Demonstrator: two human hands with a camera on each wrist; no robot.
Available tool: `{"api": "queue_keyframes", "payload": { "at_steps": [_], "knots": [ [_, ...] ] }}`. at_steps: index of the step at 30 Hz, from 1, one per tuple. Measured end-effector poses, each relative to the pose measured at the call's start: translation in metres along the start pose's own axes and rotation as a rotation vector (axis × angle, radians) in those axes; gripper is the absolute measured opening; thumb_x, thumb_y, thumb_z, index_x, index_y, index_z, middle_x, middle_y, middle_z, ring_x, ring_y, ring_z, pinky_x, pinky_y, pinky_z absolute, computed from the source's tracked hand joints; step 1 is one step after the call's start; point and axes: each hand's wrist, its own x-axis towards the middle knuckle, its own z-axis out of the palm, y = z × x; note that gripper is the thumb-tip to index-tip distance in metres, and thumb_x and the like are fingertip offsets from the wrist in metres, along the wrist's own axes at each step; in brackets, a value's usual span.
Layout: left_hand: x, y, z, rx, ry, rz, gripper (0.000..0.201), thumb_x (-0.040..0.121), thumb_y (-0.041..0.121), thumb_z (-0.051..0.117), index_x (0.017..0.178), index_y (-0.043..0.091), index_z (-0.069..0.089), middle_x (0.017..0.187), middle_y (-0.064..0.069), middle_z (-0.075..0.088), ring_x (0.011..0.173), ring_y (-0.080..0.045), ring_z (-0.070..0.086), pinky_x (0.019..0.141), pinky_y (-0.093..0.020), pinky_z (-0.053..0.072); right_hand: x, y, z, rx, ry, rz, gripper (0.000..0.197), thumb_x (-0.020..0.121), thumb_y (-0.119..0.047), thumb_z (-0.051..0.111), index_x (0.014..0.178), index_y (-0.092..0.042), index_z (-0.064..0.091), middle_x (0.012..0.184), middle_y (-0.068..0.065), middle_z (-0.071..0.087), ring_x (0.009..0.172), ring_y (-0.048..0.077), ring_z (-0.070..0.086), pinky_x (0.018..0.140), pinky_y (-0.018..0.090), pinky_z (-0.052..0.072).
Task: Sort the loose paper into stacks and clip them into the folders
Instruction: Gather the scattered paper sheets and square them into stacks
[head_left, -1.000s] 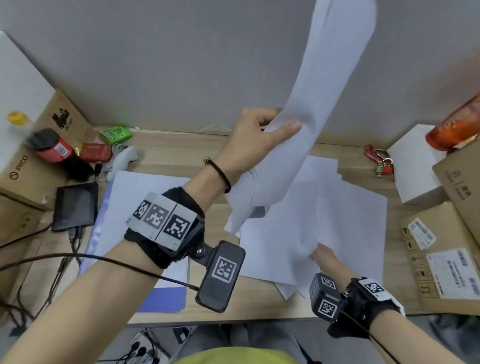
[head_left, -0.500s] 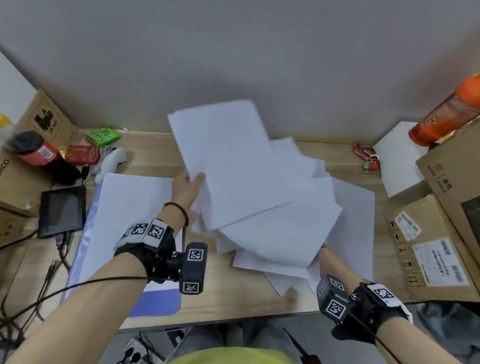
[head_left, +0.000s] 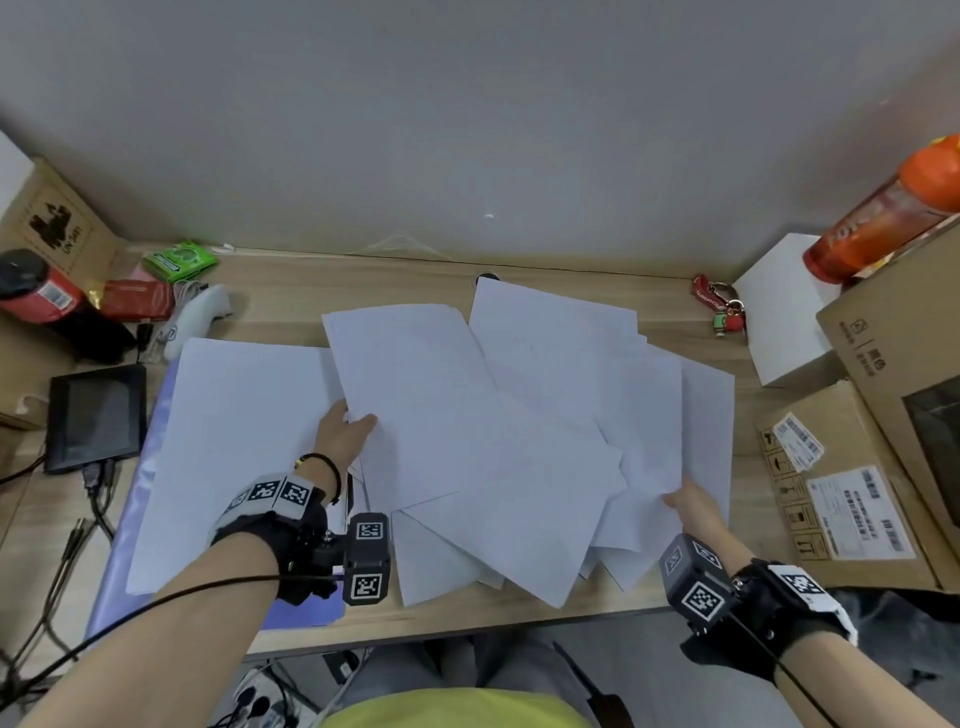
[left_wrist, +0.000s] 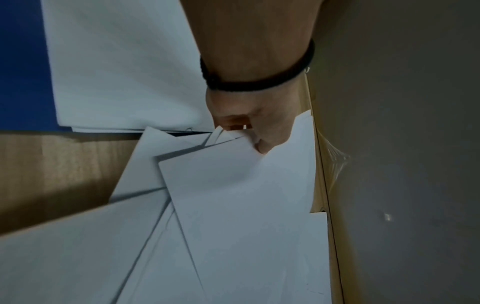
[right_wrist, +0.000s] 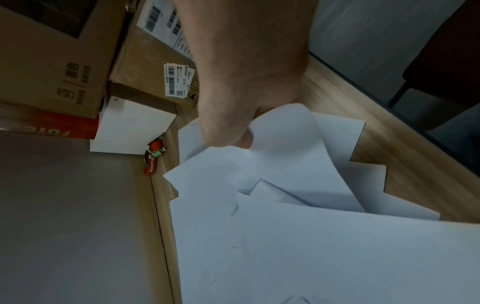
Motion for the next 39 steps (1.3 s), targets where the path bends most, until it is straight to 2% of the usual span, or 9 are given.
{"api": "queue_keyframes", "payload": {
  "at_steps": [8,12,19,22,25,29,33,36,39],
  "knots": [
    [-0.006,-0.015,0.010,-0.017,-0.126,-0.066,0.066,0.080,0.004,0.073,0.138,0.011,0.043,0.132,-0.008,0.056,0.118,-0.030,0.055,0.103,-0.048,0.044,-0.010,-0.010,0.019,0.407,-0.235,0.040,0.046,0.093,0.009,0.040,0.138,0.001,0.040,0.085,0.006,0.053,0.066,0.016,0.048,0.051,0.026,0.045],
    [-0.012,0.016,0.012,-0.112,-0.167,0.062,0.056,0.085,-0.001,0.066,0.135,0.016,0.048,0.128,-0.006,0.060,0.108,-0.024,0.060,0.092,-0.040,0.050,-0.012,-0.011,0.019,0.315,-0.174,0.011,0.042,0.093,0.010,0.039,0.135,0.005,0.041,0.105,0.019,0.058,0.063,0.015,0.042,0.029,0.010,0.033],
    [-0.016,0.066,0.000,-0.331,-0.236,0.180,0.030,0.092,0.013,0.060,0.118,0.027,0.057,0.110,0.012,0.068,0.096,-0.006,0.064,0.081,-0.026,0.052,-0.015,-0.015,0.023,0.367,-0.217,-0.010,0.034,0.091,0.016,0.039,0.119,0.000,0.049,0.075,0.006,0.051,0.047,0.012,0.057,0.028,0.010,0.031],
    [-0.007,0.046,-0.005,-0.353,-0.221,0.077,0.034,0.092,0.010,0.060,0.124,0.021,0.057,0.118,0.003,0.067,0.106,-0.015,0.065,0.095,-0.040,0.051,-0.019,-0.020,0.020,0.435,-0.216,-0.035,0.033,0.092,0.017,0.036,0.114,-0.006,0.047,0.068,0.009,0.050,0.032,0.009,0.053,0.029,0.009,0.029],
    [-0.001,0.021,-0.004,-0.171,-0.062,0.042,0.038,0.090,0.002,0.058,0.126,0.015,0.053,0.124,-0.005,0.061,0.107,-0.022,0.057,0.097,-0.037,0.045,-0.018,-0.020,0.016,0.463,-0.223,-0.035,0.033,0.093,0.015,0.035,0.118,-0.002,0.049,0.058,0.007,0.053,0.023,0.002,0.045,0.027,0.009,0.028],
    [0.004,0.004,-0.001,0.004,0.097,0.038,0.030,0.088,-0.004,0.047,0.113,0.009,0.059,0.105,-0.010,0.060,0.092,-0.024,0.053,0.082,-0.033,0.044,-0.011,-0.013,0.012,0.520,-0.246,-0.007,0.035,0.095,0.011,0.037,0.127,0.002,0.047,0.064,0.007,0.057,0.034,0.005,0.054,0.032,0.011,0.034],
    [0.003,0.013,0.001,-0.042,0.037,0.076,0.033,0.091,-0.004,0.048,0.118,0.012,0.058,0.109,-0.005,0.059,0.099,-0.023,0.055,0.087,-0.033,0.045,-0.016,-0.013,0.009,0.562,-0.278,-0.031,0.039,0.095,0.012,0.035,0.132,0.002,0.044,0.071,0.006,0.060,0.062,0.017,0.057,0.040,0.016,0.043],
    [-0.003,0.029,-0.001,-0.059,-0.095,0.111,0.034,0.094,0.008,0.056,0.127,0.009,0.054,0.115,-0.004,0.060,0.101,-0.023,0.059,0.085,-0.031,0.046,-0.018,-0.014,0.010,0.589,-0.267,-0.042,0.026,0.094,0.015,0.032,0.098,-0.003,0.051,0.035,-0.005,0.053,0.038,0.006,0.056,0.031,0.012,0.035],
    [-0.003,0.035,-0.006,0.051,-0.206,0.135,0.031,0.093,0.019,0.059,0.123,0.014,0.056,0.113,-0.002,0.064,0.094,-0.015,0.064,0.079,-0.025,0.049,-0.010,-0.007,0.018,0.655,-0.263,-0.058,0.031,0.098,0.004,0.033,0.078,-0.008,0.053,0.045,-0.003,0.063,0.064,0.018,0.065,0.047,0.019,0.044]
  ]
}}
